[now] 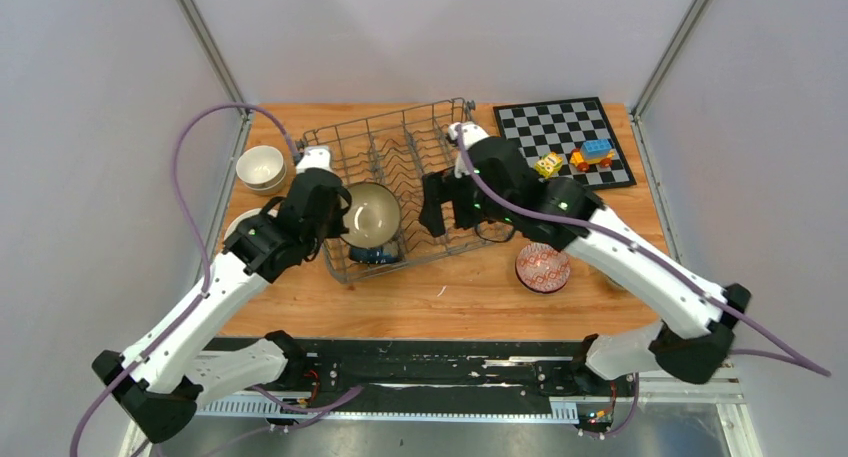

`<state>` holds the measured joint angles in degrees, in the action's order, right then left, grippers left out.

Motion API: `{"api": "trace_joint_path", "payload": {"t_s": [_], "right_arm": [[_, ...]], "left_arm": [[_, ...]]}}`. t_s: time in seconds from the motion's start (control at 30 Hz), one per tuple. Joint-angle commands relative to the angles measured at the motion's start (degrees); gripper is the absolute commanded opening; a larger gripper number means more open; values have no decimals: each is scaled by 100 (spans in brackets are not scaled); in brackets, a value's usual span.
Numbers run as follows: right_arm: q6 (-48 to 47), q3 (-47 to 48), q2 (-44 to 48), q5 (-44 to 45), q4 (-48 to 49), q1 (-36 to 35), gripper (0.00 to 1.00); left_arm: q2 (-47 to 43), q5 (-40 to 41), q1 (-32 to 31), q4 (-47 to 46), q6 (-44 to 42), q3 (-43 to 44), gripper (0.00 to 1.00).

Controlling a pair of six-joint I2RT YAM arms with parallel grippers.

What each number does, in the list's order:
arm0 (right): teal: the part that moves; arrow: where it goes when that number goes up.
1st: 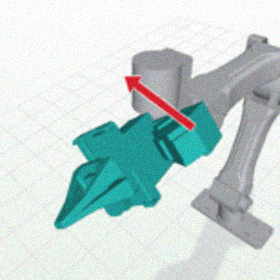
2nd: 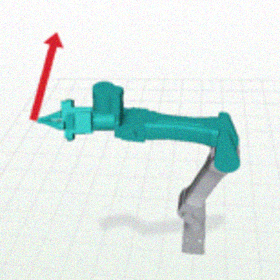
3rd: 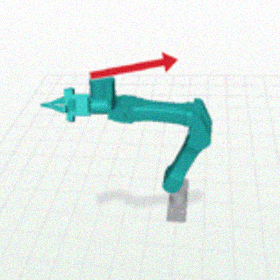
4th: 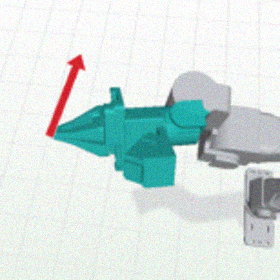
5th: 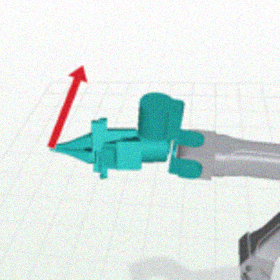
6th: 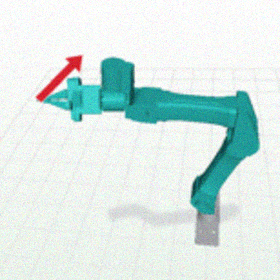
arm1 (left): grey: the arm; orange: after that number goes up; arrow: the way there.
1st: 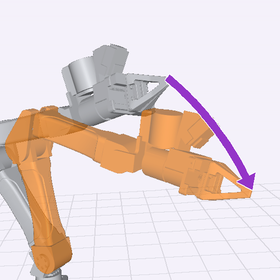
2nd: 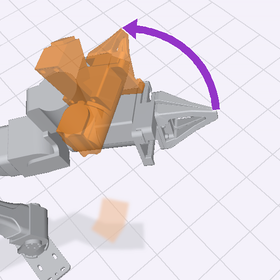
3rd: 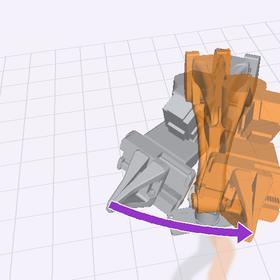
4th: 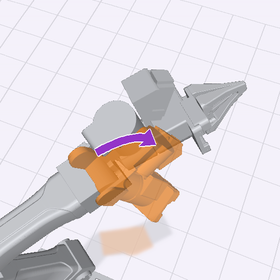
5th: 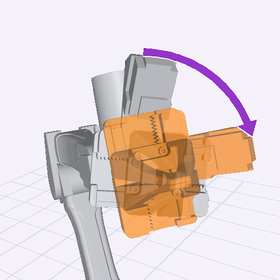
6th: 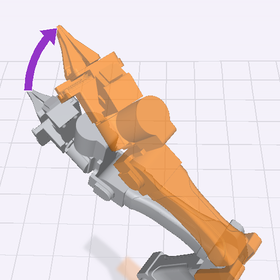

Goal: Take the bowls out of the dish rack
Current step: Place the bowl with the bowl.

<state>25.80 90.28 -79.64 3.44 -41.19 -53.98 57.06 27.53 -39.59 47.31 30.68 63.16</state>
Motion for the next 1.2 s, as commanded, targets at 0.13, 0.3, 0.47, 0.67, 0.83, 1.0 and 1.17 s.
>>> {"api": "trace_joint_path", "payload": {"t_s": [0.13, 0.3, 0.47, 0.67, 0.83, 1.0, 1.17], "right_arm": [[-693, -1714, 2044, 592, 597, -16, 90], [-380, -3535, 3093, 116, 1738, -17, 87], [6, -4417, 3449, -414, 2339, -17, 83], [28, -4781, 3507, -706, 2419, -18, 82], [-22, -4941, 3669, -799, 2412, -24, 82], [-88, -5064, 3932, -688, 2355, -23, 82], [-152, -5151, 4131, -577, 2344, -17, 82]], "left_arm": [[-403, -374, 1985, -446, 73, 337, 0], [-591, -791, 3150, -363, 516, -18, 0], [-788, -516, 4021, -218, 835, -357, 0], [-732, -368, 4843, -441, 1396, -803, 0], [-653, -457, 5430, -993, 1863, -1367, 0], [-475, -451, 5804, -1273, 2098, -1610, 0], [-259, -329, 5957, -1461, 2173, -1605, 0]]}}
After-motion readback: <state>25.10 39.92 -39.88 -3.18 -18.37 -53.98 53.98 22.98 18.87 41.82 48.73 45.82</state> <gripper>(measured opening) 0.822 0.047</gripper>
